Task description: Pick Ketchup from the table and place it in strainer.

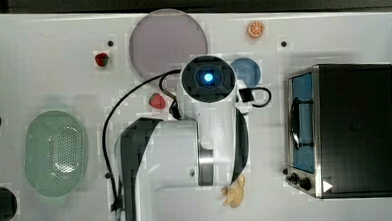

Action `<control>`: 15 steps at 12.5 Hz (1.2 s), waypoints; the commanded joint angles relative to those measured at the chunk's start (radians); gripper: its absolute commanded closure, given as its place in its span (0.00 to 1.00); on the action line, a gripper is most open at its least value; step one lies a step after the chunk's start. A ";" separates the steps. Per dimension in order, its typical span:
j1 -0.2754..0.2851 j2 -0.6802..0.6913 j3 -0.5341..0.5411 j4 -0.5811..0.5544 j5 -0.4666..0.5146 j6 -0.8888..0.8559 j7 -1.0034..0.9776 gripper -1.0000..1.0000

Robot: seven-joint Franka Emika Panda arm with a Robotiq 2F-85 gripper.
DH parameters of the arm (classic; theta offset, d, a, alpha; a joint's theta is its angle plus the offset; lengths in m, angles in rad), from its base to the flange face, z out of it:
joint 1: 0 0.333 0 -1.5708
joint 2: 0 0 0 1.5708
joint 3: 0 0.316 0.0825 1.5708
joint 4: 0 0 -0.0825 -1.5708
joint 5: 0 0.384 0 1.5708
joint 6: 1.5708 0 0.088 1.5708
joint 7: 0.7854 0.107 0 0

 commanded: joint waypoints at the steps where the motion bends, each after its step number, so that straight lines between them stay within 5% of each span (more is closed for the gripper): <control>1: -0.007 -0.020 -0.002 -0.046 0.005 0.121 -0.426 0.00; 5: -0.009 0.033 -0.005 -0.144 0.005 0.318 -0.675 0.00; 15: -0.008 0.260 -0.014 -0.280 0.000 0.679 -0.680 0.00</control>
